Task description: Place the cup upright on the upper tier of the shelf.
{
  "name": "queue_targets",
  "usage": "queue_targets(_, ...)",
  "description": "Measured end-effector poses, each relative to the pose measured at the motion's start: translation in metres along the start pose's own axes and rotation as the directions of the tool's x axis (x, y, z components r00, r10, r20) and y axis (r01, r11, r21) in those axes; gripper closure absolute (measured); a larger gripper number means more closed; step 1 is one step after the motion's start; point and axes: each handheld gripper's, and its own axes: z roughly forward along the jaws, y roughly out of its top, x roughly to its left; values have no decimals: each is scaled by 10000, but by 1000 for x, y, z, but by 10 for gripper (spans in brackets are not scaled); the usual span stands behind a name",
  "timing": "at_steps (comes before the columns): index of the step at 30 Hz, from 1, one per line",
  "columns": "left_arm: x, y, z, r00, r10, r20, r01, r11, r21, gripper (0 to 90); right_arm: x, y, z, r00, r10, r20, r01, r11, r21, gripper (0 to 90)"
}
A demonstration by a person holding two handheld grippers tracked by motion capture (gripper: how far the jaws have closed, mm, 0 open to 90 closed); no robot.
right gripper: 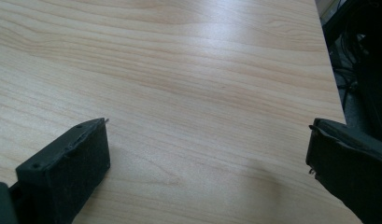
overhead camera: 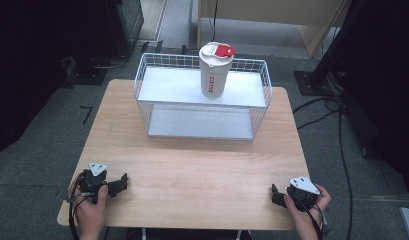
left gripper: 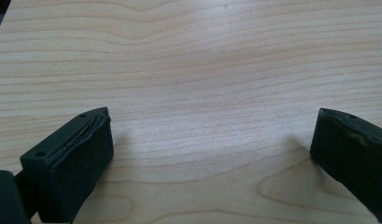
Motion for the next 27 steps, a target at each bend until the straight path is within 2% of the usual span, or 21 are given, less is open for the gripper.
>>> queue_targets(7,0,0,0,10000,-2,1,2,10000,-7,0,-5,1,2,9982,359,-471,-348,9991,226,0)
queue_targets(11,0,0,0,10000,-2,-1,2,10000,1,0,-13,1,6,9839,1188,-1338,-1088,9909,794,0)
queue_targets(27,0,0,0,10000,-1,1,1,10000,3,0,-13,1,6,9840,1181,-1333,-1081,9909,796,0)
